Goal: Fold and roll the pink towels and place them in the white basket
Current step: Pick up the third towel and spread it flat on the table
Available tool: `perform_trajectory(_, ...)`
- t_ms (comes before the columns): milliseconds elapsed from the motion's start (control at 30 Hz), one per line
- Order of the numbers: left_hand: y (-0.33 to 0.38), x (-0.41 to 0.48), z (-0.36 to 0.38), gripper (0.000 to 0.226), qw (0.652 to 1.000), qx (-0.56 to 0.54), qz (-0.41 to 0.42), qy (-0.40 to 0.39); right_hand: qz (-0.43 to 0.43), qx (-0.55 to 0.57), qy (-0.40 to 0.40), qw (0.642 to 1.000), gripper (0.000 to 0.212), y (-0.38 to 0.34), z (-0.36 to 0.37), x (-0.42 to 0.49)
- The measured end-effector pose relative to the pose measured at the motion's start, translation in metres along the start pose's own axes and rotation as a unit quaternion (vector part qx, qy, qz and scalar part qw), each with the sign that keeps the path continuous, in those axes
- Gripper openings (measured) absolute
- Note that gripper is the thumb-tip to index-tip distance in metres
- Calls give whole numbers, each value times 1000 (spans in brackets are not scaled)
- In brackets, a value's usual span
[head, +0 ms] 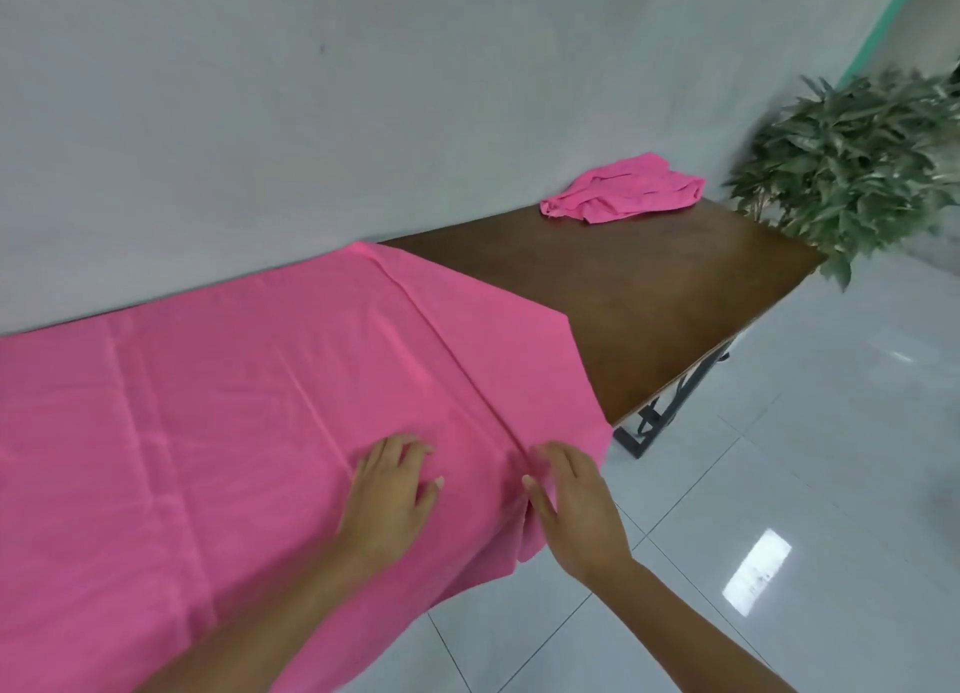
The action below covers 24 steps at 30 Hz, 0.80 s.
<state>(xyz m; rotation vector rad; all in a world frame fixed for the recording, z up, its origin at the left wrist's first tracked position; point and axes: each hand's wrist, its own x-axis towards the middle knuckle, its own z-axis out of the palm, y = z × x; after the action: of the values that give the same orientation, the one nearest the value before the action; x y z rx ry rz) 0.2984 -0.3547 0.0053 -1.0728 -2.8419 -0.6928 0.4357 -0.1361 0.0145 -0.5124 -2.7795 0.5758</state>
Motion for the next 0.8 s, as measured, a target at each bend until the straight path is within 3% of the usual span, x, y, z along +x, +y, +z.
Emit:
perform_trajectory(100, 24, 15, 16, 64, 999, 24, 19, -32, 62, 5, -19, 998, 79, 32, -6, 1)
perform_trajectory(200, 35, 24, 28, 68, 996, 65, 24, -56, 62, -26, -39, 997, 94, 51, -4, 9)
perform_trajectory(800, 33, 28, 36, 60, 997, 59, 27, -43, 114, -197, -103, 968, 103, 109, -38, 101)
